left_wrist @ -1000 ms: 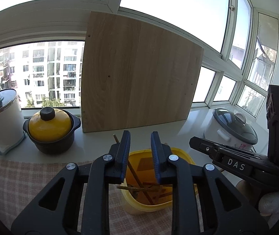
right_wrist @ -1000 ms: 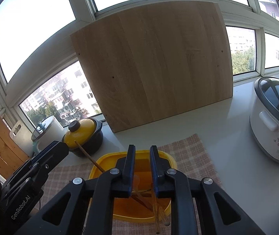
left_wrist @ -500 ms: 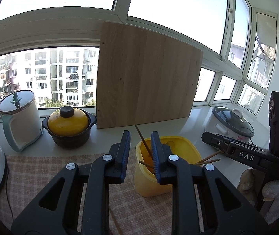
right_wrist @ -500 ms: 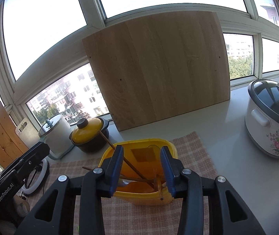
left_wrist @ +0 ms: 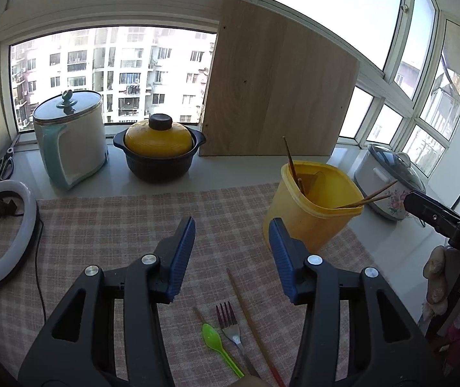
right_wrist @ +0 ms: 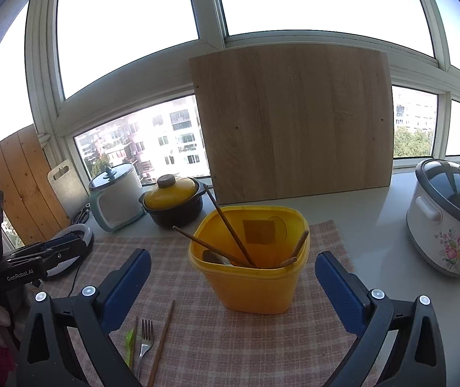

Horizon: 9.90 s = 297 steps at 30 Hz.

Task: Organize utensils
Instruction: 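Move both tools back down to the green spoon, fork and chopstick, then close the left tool on the green plastic spoon while the right tool grasps a chopstick, then lift the green spoon with the left tool while the right tool lifts its chopstick toward the bin, then lower the green spoon and the chopstick into the yellow bin with both tools, then open both tools to release the green spoon and chopstick into the bin, then move both tools down to the metal fork and last wooden chopstick, then close the left tool on the wooden chopstick while the right tool grasps the metal fork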

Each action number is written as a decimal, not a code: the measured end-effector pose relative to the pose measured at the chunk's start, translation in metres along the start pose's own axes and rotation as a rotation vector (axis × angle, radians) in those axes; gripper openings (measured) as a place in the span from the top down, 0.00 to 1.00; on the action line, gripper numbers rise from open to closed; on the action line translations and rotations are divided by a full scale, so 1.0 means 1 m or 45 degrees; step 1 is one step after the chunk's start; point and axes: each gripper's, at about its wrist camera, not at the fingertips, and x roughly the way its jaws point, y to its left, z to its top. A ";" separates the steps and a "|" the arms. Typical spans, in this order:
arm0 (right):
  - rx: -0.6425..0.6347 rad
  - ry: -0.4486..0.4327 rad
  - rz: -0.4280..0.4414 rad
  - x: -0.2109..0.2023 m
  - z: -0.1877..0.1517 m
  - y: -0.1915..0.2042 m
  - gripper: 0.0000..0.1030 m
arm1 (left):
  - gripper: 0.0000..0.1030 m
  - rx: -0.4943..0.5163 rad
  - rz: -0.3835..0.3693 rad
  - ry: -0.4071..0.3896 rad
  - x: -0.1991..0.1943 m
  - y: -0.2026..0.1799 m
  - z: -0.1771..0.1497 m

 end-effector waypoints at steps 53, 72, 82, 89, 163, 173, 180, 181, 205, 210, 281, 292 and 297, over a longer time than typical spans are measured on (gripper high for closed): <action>-0.118 0.930 0.178 0.204 -0.103 0.096 0.69 | 0.82 -0.289 0.123 0.466 0.078 0.026 -0.129; -0.233 0.985 0.121 0.226 -0.097 0.106 0.94 | 0.87 -0.394 0.068 0.459 0.068 0.038 -0.132; -0.215 0.935 0.192 0.200 -0.097 0.104 0.97 | 0.88 -0.327 0.121 0.408 0.054 0.032 -0.126; -0.236 0.860 0.233 0.174 -0.086 0.105 0.97 | 0.90 -0.264 0.140 0.346 0.038 0.019 -0.114; -0.013 0.044 0.094 -0.017 0.110 -0.030 0.97 | 0.99 -0.128 -0.288 -0.176 0.114 -0.063 0.163; 0.029 0.129 0.080 0.015 0.102 -0.044 0.97 | 0.99 -0.048 -0.287 -0.114 0.145 -0.075 0.148; 0.043 0.179 0.071 0.033 0.094 -0.048 0.97 | 0.99 -0.024 -0.288 -0.088 0.143 -0.075 0.146; 0.041 0.186 0.068 0.035 0.093 -0.048 0.97 | 0.99 -0.025 -0.290 -0.087 0.142 -0.074 0.146; 0.020 0.261 0.039 0.049 0.074 -0.039 0.73 | 0.81 -0.056 -0.291 -0.025 0.129 -0.070 0.132; 0.029 0.267 0.040 0.042 0.068 -0.039 0.70 | 0.81 -0.056 -0.287 -0.024 0.119 -0.073 0.127; -0.121 0.849 0.555 0.198 -0.111 0.092 0.64 | 0.77 -0.175 0.229 0.449 0.071 0.001 -0.142; -0.160 0.841 0.538 0.202 -0.113 0.099 0.69 | 0.78 -0.139 0.266 0.446 0.069 0.005 -0.142; -0.192 0.840 0.540 0.201 -0.114 0.102 0.69 | 0.78 -0.156 0.294 0.439 0.061 0.020 -0.141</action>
